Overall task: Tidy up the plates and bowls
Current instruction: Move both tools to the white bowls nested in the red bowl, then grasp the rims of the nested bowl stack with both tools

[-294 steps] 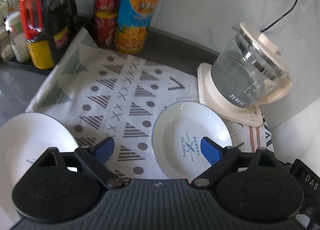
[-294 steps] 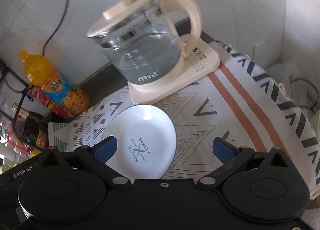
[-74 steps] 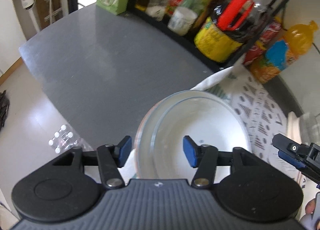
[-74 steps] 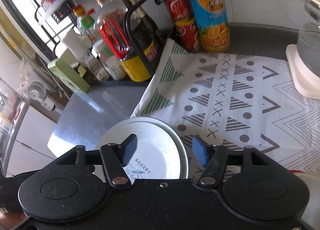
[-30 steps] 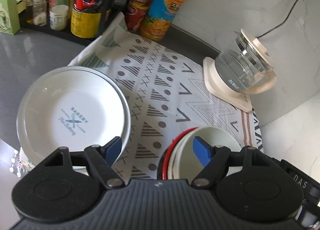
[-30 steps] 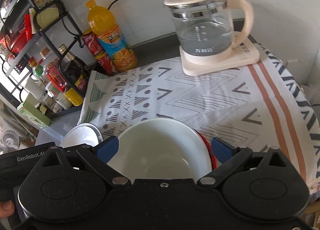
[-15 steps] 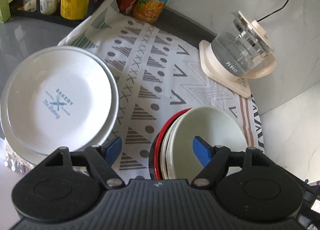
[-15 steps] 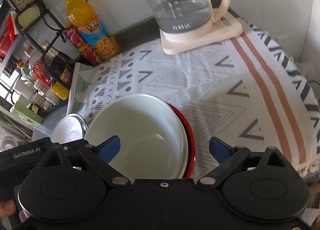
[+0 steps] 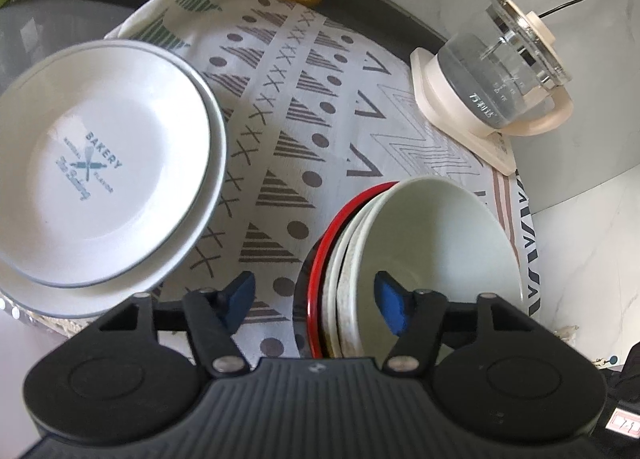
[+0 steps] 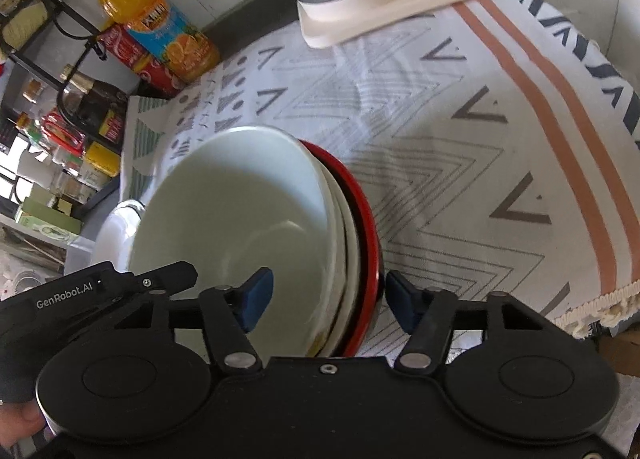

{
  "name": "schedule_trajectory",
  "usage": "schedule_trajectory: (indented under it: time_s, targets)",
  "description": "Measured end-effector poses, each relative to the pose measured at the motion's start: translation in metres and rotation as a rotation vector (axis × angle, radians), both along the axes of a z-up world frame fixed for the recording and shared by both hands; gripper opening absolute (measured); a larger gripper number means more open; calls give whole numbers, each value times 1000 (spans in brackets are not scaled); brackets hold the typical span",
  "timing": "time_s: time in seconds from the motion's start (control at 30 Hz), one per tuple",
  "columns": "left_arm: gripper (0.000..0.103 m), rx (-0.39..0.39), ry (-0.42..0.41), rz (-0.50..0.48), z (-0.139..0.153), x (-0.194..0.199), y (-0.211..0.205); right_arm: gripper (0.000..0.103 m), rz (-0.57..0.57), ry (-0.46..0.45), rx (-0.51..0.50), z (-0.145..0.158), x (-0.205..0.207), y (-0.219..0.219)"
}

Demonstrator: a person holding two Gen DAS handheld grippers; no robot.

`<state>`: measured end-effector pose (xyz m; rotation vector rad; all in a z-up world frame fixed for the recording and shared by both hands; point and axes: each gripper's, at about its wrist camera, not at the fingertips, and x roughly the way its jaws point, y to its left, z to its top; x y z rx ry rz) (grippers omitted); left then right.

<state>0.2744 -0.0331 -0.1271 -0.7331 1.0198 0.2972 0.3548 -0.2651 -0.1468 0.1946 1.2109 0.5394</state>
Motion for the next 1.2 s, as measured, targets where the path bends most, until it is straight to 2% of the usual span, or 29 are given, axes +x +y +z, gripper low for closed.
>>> schedule_trajectory:
  time_s: [0.1, 0.23, 0.37, 0.57, 0.83, 1.2]
  targets:
    - [45, -7, 13, -4, -5, 2, 0, 43, 1, 36, -31, -8, 2, 1]
    - [35, -29, 27, -8, -12, 3, -1, 41, 8, 68, -27, -15, 2, -1]
    - [28, -33, 27, -17, -13, 4, -4, 40, 13, 61, -30, -15, 1, -1]
    - [26, 44, 19, -73, -9, 5, -14, 38, 13, 54, -18, -15, 3, -3]
    - [26, 44, -13, -66, -1, 0, -12, 38, 6, 28, 17, -4, 2, -7]
    - [26, 49, -61, -24, 24, -6, -3, 38, 33, -35, 46, 26, 2, 6]
